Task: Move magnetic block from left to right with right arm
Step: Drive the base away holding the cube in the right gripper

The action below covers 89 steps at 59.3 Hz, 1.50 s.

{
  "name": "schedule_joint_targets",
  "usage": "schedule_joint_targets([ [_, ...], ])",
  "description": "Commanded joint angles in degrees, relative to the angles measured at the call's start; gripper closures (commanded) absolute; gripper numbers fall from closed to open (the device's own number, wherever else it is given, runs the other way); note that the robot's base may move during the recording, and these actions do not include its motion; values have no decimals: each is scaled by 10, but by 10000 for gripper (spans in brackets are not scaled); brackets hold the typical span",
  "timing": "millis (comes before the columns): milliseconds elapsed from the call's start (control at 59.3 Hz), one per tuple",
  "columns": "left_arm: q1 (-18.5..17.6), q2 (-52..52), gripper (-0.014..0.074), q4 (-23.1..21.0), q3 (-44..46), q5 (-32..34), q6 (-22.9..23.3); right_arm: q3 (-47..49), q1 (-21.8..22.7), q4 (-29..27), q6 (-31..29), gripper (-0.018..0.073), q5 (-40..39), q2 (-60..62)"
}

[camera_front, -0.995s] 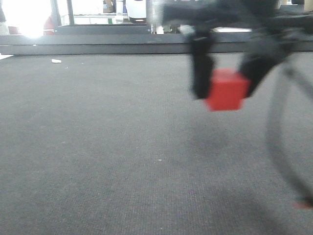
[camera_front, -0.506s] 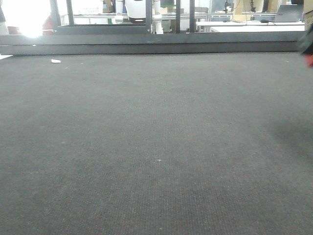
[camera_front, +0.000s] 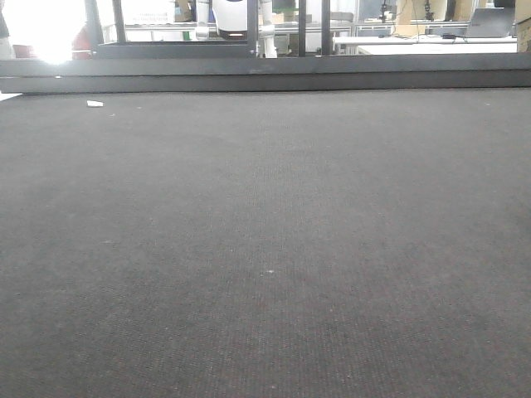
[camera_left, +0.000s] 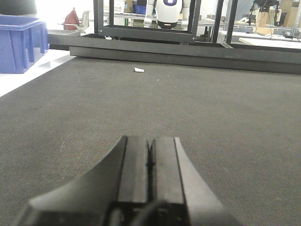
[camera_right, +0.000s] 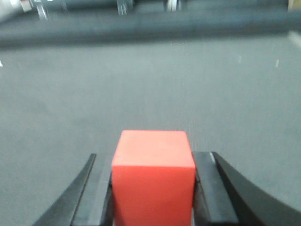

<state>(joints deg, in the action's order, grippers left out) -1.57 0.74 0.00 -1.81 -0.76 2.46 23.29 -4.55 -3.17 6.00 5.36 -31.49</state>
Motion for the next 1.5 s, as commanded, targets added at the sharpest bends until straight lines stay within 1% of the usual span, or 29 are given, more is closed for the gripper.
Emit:
schedule_joint_targets([
  [0, -3, 5, 713, 0, -5, 51, 2, 4, 4, 11, -7, 310, -36, 50],
  [186, -3, 5, 713, 0, -5, 51, 2, -3, 4, 49, -7, 310, 21, 142],
  [337, -3, 5, 713, 0, -5, 51, 2, -3, 4, 53, -7, 310, 48, 167],
  [1484, -3, 5, 713, 0, -5, 51, 2, -3, 4, 53, -7, 310, 47, 167],
])
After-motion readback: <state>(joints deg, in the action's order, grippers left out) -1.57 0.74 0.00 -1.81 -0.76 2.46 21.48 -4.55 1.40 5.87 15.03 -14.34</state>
